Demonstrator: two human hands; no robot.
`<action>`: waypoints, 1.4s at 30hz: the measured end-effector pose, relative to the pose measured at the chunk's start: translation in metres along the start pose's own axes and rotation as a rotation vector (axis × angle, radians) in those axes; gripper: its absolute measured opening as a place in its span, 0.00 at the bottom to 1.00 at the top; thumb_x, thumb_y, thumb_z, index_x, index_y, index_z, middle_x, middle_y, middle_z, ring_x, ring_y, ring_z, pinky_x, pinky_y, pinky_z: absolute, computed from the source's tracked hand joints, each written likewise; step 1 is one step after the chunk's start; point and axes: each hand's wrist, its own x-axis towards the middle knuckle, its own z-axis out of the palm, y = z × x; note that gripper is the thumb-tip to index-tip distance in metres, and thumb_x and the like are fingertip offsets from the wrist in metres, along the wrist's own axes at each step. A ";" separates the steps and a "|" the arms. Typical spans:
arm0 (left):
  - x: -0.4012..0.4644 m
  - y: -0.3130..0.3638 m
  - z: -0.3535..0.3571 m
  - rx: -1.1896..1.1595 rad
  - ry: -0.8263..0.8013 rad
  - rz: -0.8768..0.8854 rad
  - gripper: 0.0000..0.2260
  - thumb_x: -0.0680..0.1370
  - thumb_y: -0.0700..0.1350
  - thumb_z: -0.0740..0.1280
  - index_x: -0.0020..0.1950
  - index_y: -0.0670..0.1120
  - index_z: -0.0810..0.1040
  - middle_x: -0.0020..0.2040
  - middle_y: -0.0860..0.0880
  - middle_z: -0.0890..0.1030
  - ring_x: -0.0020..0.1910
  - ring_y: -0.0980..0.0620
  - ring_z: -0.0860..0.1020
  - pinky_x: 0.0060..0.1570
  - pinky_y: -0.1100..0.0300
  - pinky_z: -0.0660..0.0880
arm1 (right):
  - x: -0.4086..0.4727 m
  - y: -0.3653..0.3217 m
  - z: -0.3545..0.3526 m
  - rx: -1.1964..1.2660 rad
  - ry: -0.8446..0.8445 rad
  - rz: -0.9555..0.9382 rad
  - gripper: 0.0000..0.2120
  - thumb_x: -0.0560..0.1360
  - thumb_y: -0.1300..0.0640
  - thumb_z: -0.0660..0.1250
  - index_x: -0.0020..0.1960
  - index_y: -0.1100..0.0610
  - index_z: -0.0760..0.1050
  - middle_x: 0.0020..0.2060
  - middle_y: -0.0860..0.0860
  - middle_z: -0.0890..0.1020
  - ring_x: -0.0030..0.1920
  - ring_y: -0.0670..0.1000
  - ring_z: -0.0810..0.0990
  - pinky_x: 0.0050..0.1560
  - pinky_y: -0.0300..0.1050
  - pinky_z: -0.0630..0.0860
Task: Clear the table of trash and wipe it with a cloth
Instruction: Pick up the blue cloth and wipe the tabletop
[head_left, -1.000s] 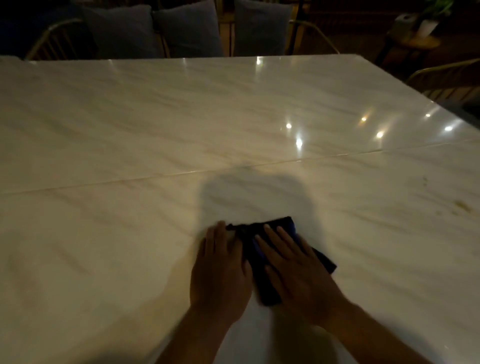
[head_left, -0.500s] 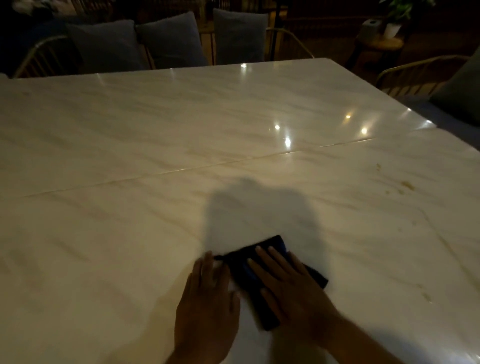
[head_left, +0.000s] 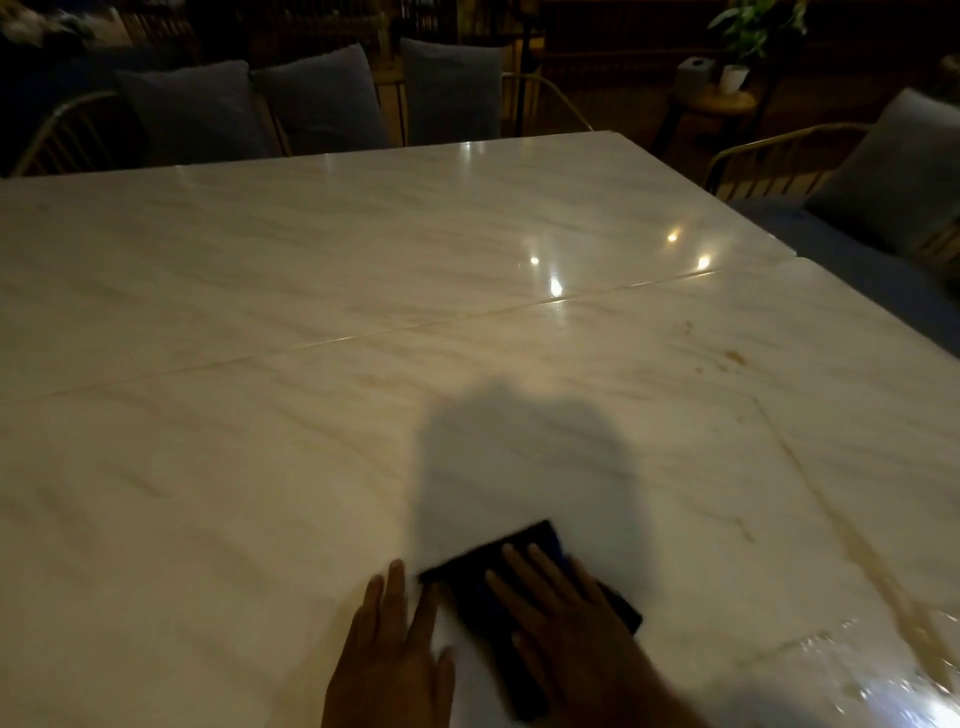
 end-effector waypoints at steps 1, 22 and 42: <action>-0.007 0.000 0.001 -0.005 0.012 0.016 0.27 0.79 0.63 0.48 0.68 0.49 0.72 0.67 0.39 0.77 0.65 0.39 0.69 0.58 0.48 0.72 | -0.001 0.017 -0.005 -0.032 0.011 0.042 0.25 0.83 0.44 0.44 0.76 0.47 0.63 0.75 0.49 0.65 0.75 0.53 0.63 0.70 0.53 0.58; -0.113 0.007 -0.018 -0.073 -0.112 0.202 0.31 0.73 0.59 0.57 0.72 0.47 0.75 0.72 0.39 0.73 0.67 0.36 0.75 0.59 0.43 0.77 | -0.069 -0.017 -0.007 0.093 0.082 0.744 0.31 0.78 0.43 0.42 0.79 0.51 0.57 0.78 0.55 0.57 0.78 0.60 0.56 0.73 0.63 0.58; -0.209 0.013 -0.031 -0.010 -0.300 0.466 0.31 0.78 0.54 0.66 0.78 0.44 0.64 0.80 0.38 0.56 0.78 0.36 0.57 0.73 0.44 0.62 | -0.264 -0.214 0.032 0.148 0.113 0.488 0.27 0.82 0.46 0.53 0.79 0.47 0.54 0.80 0.50 0.53 0.79 0.55 0.48 0.77 0.60 0.47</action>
